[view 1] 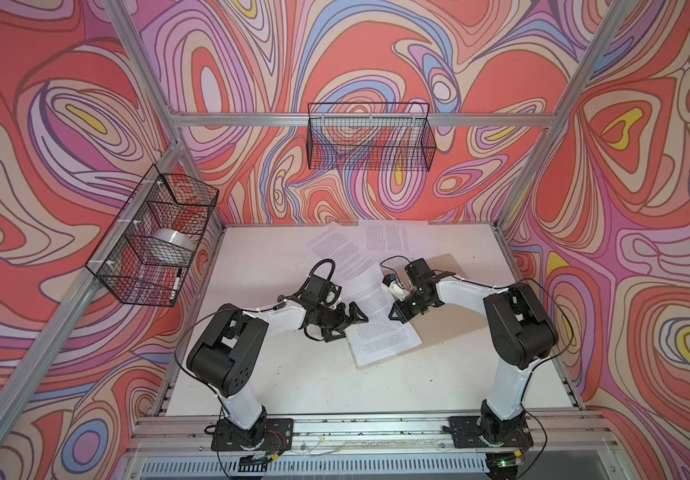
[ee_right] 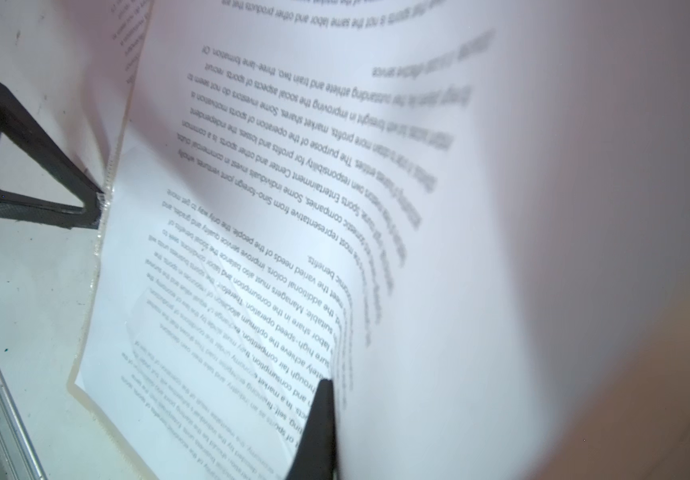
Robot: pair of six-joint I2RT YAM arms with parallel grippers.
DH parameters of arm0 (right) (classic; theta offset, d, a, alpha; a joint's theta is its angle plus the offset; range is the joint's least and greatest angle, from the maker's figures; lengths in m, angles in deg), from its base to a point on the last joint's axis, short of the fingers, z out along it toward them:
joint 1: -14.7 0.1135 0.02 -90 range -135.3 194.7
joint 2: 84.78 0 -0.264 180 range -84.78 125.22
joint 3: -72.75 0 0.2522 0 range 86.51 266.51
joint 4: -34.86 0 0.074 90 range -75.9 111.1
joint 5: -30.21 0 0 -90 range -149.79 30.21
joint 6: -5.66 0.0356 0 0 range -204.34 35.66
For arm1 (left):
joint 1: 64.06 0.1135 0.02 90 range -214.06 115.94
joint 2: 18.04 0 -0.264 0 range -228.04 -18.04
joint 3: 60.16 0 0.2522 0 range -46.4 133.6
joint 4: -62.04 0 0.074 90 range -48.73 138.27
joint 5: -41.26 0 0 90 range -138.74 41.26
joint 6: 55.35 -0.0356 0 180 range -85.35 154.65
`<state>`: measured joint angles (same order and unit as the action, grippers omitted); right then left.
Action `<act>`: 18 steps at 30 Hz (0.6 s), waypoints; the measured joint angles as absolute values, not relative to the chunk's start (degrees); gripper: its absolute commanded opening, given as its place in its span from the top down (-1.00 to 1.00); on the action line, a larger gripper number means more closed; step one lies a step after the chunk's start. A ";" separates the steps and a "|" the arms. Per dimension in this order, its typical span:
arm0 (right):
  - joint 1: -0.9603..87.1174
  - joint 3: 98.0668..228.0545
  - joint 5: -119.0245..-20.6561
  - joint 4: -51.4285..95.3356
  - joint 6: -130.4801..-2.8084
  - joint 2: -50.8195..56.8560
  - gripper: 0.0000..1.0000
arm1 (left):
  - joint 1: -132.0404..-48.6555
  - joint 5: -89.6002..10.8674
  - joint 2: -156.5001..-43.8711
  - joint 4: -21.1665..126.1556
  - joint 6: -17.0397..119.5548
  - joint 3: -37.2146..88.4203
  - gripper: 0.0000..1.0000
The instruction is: Put the files into the folder
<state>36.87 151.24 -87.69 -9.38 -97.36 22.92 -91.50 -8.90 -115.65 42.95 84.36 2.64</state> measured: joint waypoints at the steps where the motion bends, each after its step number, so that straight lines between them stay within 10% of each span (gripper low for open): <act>1: 36.87 150.80 -87.56 -9.29 -97.16 22.87 1.00 | -91.50 -8.90 -115.65 42.95 84.36 2.64 -1.00; 18: 36.87 149.16 -87.78 -8.00 -95.65 22.13 1.00 | -91.50 -8.86 -115.65 42.95 84.36 2.64 -1.00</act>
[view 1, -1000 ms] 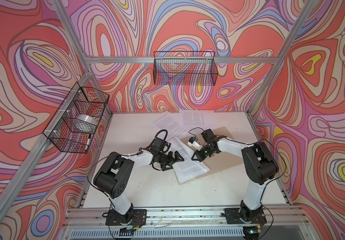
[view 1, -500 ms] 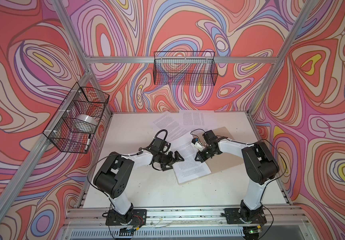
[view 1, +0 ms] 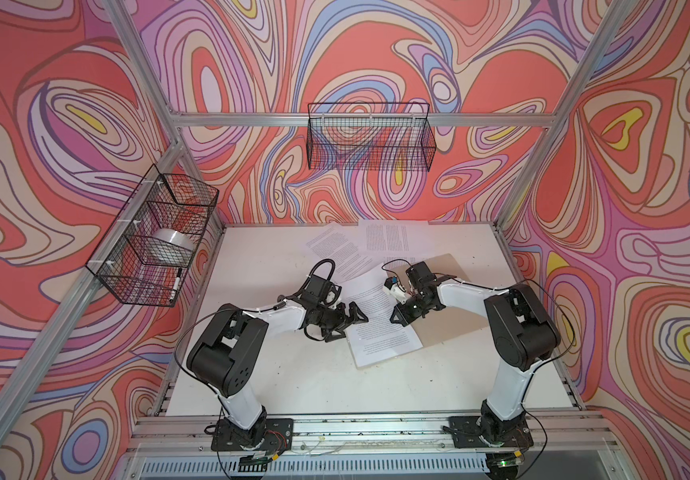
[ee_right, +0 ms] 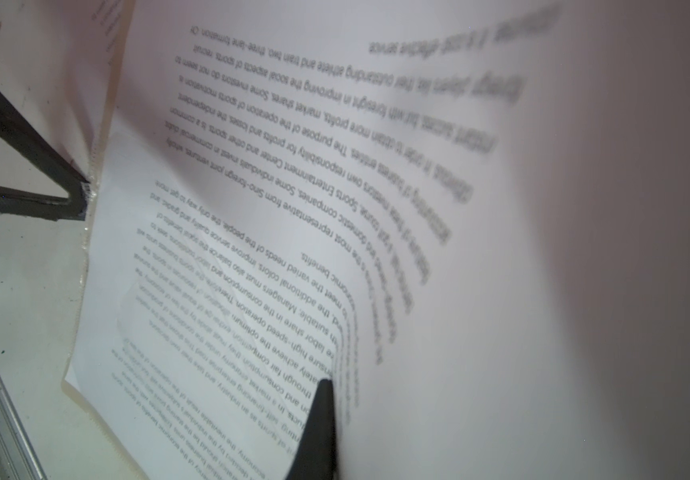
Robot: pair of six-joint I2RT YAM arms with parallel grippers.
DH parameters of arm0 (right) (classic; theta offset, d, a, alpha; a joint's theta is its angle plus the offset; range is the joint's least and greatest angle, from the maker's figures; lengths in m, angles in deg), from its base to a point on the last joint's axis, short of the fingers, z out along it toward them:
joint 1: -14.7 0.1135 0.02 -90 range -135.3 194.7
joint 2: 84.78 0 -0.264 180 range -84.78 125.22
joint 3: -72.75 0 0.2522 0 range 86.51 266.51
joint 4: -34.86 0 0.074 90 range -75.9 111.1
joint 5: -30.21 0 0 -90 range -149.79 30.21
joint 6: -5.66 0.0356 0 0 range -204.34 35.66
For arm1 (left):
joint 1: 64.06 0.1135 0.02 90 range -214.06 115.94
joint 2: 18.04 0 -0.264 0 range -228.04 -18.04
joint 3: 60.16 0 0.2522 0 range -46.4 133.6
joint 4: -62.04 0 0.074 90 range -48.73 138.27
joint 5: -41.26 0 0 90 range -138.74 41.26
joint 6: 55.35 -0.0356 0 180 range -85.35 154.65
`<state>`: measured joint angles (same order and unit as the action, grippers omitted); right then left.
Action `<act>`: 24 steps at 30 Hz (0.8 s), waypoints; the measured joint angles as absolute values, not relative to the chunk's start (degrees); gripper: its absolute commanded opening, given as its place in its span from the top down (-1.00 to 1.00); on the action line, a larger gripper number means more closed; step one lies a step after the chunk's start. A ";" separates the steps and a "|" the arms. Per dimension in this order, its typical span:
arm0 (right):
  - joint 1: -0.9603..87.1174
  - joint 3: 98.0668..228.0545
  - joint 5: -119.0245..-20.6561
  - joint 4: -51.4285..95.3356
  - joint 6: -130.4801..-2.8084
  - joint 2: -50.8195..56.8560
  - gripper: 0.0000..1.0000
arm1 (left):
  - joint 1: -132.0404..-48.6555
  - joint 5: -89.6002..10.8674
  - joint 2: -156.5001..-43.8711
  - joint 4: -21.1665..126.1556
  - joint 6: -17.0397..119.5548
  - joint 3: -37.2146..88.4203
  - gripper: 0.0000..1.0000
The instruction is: Put the files into the folder
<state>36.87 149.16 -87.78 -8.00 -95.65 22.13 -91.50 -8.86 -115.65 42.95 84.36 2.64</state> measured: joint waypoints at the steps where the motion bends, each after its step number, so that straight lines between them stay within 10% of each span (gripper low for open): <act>1: 36.87 149.16 -87.88 -8.00 -95.59 22.13 1.00 | -91.50 -8.84 -115.65 42.95 84.36 2.64 -1.00; 12: 37.50 149.42 -88.67 -7.76 -95.20 22.50 0.97 | -91.43 -8.66 -116.41 42.49 84.39 3.69 -1.00; 16: 37.68 149.84 -88.74 -7.67 -94.67 22.68 0.48 | -91.30 -8.71 -116.45 42.52 84.41 3.75 -1.00; 17: 37.81 150.17 -88.47 -7.63 -93.99 22.59 -0.93 | -91.11 -8.73 -116.43 42.52 84.41 3.75 -1.00; 24: 37.96 153.31 -86.77 -7.74 -93.51 21.76 -0.97 | -88.55 -9.65 -114.16 41.47 84.39 2.73 -1.00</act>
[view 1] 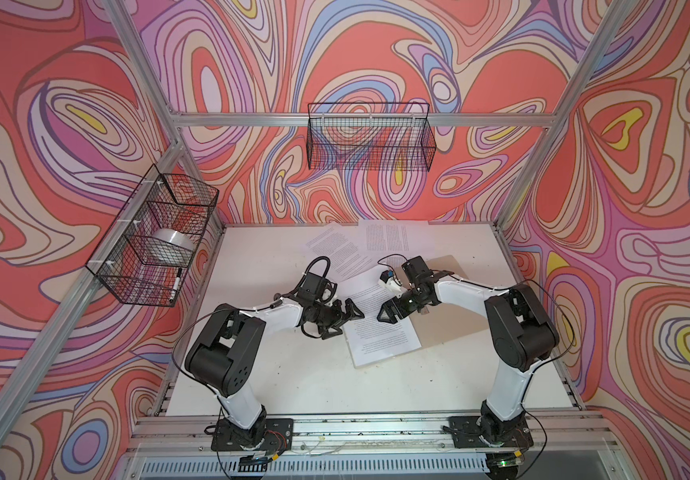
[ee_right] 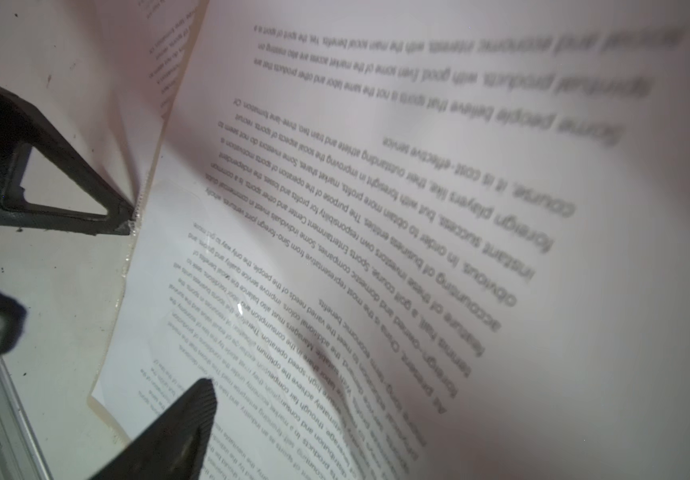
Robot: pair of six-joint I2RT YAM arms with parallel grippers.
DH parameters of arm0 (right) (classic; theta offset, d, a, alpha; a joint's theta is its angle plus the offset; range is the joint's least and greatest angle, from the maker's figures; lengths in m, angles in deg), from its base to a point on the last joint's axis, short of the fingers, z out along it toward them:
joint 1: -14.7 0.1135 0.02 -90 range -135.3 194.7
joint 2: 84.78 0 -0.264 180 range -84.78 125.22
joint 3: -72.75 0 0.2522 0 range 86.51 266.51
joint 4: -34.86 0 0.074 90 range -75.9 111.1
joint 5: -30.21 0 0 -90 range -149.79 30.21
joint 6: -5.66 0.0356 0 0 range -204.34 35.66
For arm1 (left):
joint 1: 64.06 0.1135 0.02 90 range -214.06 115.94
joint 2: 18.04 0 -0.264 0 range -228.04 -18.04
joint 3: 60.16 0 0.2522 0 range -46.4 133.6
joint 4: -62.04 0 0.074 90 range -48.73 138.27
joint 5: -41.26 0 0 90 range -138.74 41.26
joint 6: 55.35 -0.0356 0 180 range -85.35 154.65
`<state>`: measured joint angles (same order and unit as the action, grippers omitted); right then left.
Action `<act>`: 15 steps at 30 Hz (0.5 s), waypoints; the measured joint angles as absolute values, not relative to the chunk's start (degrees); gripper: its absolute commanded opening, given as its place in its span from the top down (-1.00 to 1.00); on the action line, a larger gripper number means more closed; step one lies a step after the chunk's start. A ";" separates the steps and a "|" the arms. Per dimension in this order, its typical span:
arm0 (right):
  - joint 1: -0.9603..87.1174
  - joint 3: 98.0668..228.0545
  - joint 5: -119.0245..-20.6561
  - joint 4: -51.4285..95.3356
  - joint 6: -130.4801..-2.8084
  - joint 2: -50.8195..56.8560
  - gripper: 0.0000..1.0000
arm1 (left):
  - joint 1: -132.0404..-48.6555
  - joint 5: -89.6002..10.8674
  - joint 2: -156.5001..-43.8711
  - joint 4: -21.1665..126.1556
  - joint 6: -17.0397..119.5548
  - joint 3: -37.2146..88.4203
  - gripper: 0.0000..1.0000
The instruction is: Put the files into the folder
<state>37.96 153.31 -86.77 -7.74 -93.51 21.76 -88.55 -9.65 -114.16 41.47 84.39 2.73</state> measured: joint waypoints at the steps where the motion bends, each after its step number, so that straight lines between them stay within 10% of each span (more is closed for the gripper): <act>1: 37.87 153.42 -86.14 -7.74 -93.10 21.06 -0.97 | -88.07 -9.71 -113.35 40.92 84.34 2.62 -1.00; 15: 24.41 161.34 -63.97 -2.84 -72.05 11.36 -0.97 | -80.02 -13.78 -97.85 27.19 78.94 3.88 -1.00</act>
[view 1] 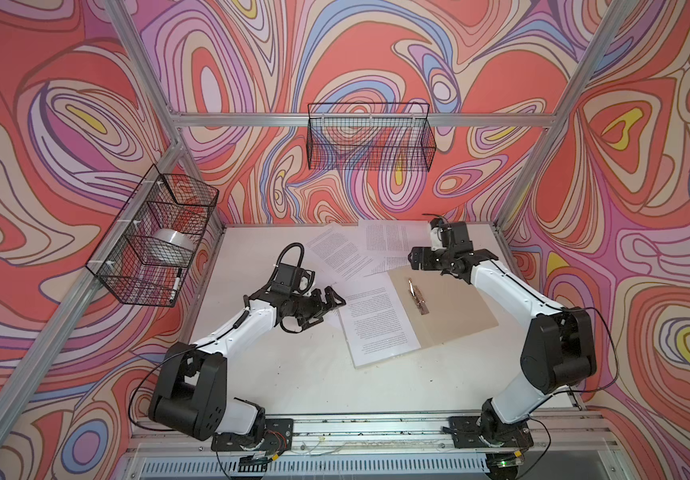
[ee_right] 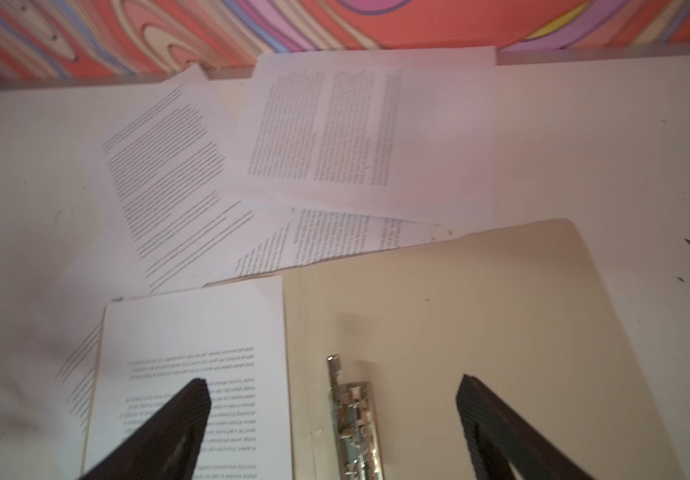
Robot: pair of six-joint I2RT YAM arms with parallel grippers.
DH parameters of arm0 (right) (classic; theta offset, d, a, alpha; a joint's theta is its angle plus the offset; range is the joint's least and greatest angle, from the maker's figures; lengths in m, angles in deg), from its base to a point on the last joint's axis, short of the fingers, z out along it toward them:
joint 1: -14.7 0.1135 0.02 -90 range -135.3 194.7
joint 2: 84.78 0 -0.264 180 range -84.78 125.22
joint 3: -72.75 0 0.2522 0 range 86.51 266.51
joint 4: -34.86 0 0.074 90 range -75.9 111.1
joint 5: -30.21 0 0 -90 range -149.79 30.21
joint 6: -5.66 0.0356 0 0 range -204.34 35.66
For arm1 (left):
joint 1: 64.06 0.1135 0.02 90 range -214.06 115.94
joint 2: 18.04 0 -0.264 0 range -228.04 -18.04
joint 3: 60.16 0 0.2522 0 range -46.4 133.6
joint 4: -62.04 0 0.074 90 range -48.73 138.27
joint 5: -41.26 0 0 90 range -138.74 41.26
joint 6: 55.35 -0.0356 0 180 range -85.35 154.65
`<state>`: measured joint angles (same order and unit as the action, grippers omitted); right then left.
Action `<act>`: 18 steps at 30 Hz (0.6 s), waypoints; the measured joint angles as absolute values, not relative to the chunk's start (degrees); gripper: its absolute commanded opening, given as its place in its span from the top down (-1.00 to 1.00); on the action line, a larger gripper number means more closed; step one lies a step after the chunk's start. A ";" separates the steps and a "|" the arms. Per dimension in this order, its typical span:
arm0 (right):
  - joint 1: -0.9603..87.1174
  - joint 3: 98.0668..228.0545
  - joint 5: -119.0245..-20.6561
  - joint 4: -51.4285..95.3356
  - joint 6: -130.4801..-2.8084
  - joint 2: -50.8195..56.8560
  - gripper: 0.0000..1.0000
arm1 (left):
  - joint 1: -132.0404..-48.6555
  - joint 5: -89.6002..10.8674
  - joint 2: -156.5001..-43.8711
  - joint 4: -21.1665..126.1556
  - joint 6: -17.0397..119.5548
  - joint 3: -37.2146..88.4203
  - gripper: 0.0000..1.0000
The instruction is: Put the files into the folder
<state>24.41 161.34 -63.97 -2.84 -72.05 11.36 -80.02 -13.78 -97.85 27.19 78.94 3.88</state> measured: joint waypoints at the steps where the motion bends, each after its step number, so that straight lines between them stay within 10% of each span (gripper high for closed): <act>1: 22.68 161.03 -63.80 -2.86 -70.87 12.08 -0.97 | -78.87 -14.13 -97.18 26.47 78.77 3.86 -1.00; 18: 20.28 155.76 -66.22 -3.78 -62.32 19.07 -0.95 | -71.61 -16.47 -102.99 36.75 89.37 -4.31 -1.00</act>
<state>20.28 155.76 -66.22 -3.78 -62.32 19.07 -71.61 -16.47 -102.99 36.75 89.37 -4.31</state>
